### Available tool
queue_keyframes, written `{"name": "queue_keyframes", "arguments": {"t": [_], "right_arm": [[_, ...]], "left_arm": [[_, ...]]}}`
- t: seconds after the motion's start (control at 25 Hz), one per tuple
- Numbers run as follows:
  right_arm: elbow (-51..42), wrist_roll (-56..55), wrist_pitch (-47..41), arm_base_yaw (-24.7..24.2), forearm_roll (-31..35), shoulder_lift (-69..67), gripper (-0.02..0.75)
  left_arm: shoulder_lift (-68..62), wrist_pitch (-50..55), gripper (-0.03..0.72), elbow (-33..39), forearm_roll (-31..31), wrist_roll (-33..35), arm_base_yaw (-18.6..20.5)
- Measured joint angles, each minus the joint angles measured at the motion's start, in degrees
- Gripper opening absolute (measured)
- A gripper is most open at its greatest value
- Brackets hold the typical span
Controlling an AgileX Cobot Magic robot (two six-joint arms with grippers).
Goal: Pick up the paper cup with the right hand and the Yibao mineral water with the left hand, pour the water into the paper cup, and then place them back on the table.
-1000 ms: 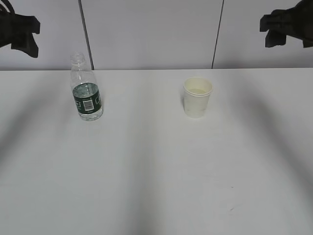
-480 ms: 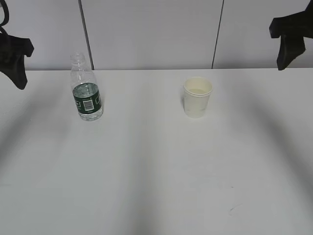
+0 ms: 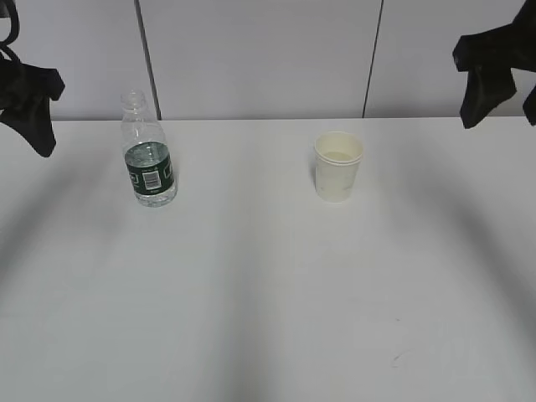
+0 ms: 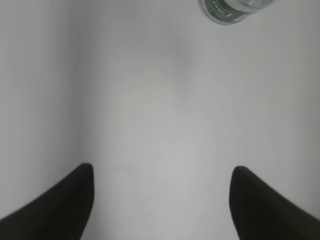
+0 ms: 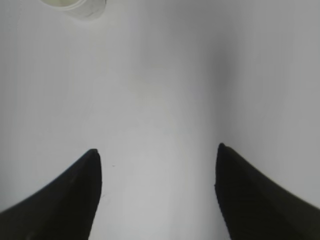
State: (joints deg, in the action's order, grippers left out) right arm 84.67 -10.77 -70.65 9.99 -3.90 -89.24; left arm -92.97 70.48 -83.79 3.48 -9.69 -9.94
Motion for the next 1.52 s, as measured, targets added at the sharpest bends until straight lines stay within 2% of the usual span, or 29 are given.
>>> {"name": "queue_keyframes", "arguments": {"t": [0.16, 0.48, 1.12, 1.52], "right_arm": [[-6.91, 0.62, 0.00, 0.00, 2.38, 5.25, 0.552], [-23.10, 1.11, -0.14, 0.09, 3.23, 24.54, 0.552], [-36.16, 1.86, -1.58, 0.11, 0.17, 62.61, 0.552], [-47.64, 4.60, -0.19, 0.11, 0.14, 82.31, 0.552]], "left_arm": [[4.71, -0.05, 0.511, 2.89, 0.01, 0.00, 0.00], [24.02, 0.54, 0.506, 14.93, 0.39, 0.00, 0.00], [67.07, 2.19, 0.501, 36.11, 0.39, 0.00, 0.00], [89.28, 2.71, 0.482, 45.49, 0.39, 0.00, 0.00]]}}
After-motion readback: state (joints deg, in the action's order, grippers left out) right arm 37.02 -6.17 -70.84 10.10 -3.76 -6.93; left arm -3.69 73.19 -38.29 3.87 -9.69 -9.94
